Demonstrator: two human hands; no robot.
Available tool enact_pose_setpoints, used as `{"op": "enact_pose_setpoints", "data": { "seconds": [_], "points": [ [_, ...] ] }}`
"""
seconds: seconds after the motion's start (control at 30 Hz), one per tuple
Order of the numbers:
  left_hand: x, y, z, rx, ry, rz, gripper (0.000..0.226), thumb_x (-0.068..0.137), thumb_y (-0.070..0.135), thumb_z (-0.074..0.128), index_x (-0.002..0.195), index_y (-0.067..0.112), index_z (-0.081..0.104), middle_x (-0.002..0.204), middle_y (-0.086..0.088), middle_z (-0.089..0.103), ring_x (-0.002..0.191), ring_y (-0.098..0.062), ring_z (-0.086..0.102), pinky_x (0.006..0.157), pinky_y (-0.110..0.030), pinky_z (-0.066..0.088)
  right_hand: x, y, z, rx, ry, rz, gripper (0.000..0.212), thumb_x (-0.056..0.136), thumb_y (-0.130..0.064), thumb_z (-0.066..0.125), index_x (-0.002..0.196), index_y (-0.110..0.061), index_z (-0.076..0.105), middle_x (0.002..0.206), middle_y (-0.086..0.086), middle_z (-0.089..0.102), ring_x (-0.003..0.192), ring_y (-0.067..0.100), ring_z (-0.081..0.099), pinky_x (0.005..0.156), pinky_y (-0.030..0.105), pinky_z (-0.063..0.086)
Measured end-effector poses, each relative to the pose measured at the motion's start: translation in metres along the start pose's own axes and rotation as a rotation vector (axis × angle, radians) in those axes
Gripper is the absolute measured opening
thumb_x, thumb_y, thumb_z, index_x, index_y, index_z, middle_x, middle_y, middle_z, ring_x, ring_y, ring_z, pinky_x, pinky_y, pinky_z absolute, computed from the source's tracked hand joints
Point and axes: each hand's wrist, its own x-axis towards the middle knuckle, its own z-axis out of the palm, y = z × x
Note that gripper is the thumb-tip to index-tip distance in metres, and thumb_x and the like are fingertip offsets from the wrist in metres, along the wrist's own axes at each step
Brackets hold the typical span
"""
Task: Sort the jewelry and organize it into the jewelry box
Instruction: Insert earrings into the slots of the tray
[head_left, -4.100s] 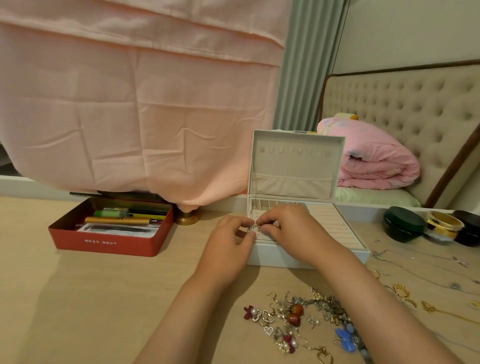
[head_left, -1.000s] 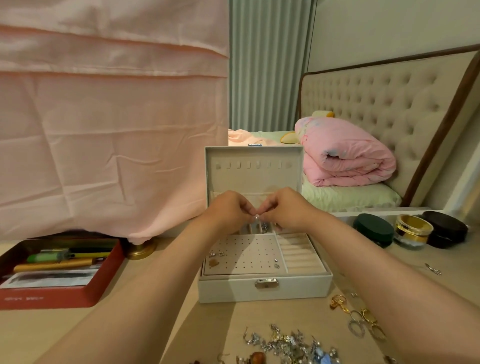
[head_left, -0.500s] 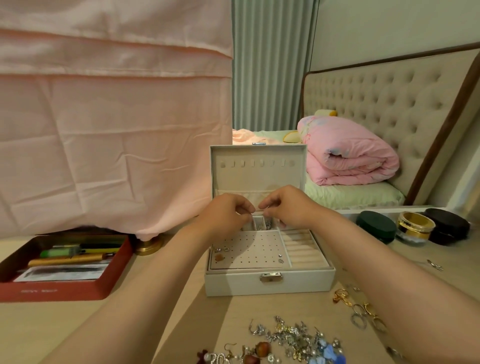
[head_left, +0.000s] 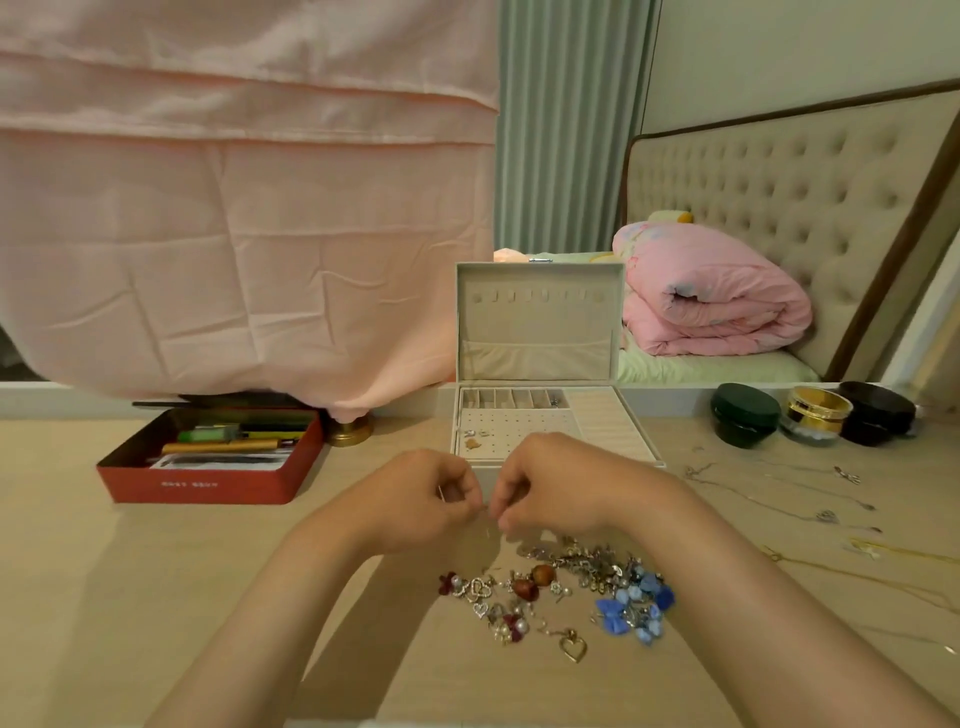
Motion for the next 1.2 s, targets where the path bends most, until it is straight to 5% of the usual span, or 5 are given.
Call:
{"op": "enact_pose_setpoints", "data": {
  "seconds": [0.27,0.47,0.8,1.03,1.2],
  "points": [
    [-0.02,-0.017,0.012,0.058,-0.152,-0.083,0.014,0.075,0.037,0.084,0.086,0.034,0.078,0.079,0.015,0.072,0.071,0.002,0.062,0.073,-0.019,0.052,0.003,0.003,0.039,-0.065,-0.063,0.008,0.02,0.086,-0.024,0.078,0.104,-0.032,0.078,0.088,-0.017,0.072,0.085,0.004,0.068,0.085,0.03,0.057],
    [-0.023,-0.026,0.013,0.078,-0.128,-0.103,0.012,0.078,0.034,0.081,0.09,0.035,0.077,0.085,0.013,0.073,0.08,-0.001,0.065,0.076,-0.016,0.052,0.006,0.008,0.044,-0.075,-0.046,0.002,0.008,0.086,-0.026,0.078,0.093,-0.029,0.08,0.084,-0.013,0.075,0.079,0.001,0.068,0.075,0.023,0.055],
    [-0.023,-0.016,0.027,0.1,-0.051,-0.049,0.027,0.072,0.051,0.083,0.096,0.043,0.076,0.095,0.018,0.065,0.087,0.002,0.06,0.081,-0.02,0.052,0.002,0.02,0.037,-0.029,-0.007,0.018,0.011,0.092,-0.024,0.065,0.087,-0.024,0.074,0.082,-0.009,0.074,0.081,0.012,0.07,0.081,0.035,0.059],
    [-0.021,-0.02,0.032,0.007,-0.035,0.002,0.012,0.074,0.032,0.086,0.082,0.035,0.076,0.086,0.021,0.069,0.077,0.002,0.061,0.075,-0.02,0.053,0.002,0.023,0.033,0.043,0.078,0.005,0.007,0.086,-0.018,0.076,0.089,-0.025,0.077,0.081,-0.009,0.075,0.077,0.004,0.07,0.074,0.022,0.057],
    [-0.021,-0.018,0.032,-0.261,0.022,-0.007,0.004,0.083,0.02,0.08,0.084,0.021,0.076,0.072,0.005,0.071,0.064,-0.004,0.061,0.066,-0.018,0.051,0.0,0.02,0.034,-0.025,0.048,-0.011,0.013,0.085,-0.019,0.077,0.093,-0.029,0.078,0.088,-0.013,0.072,0.079,0.001,0.065,0.073,0.021,0.053]
  ]
}}
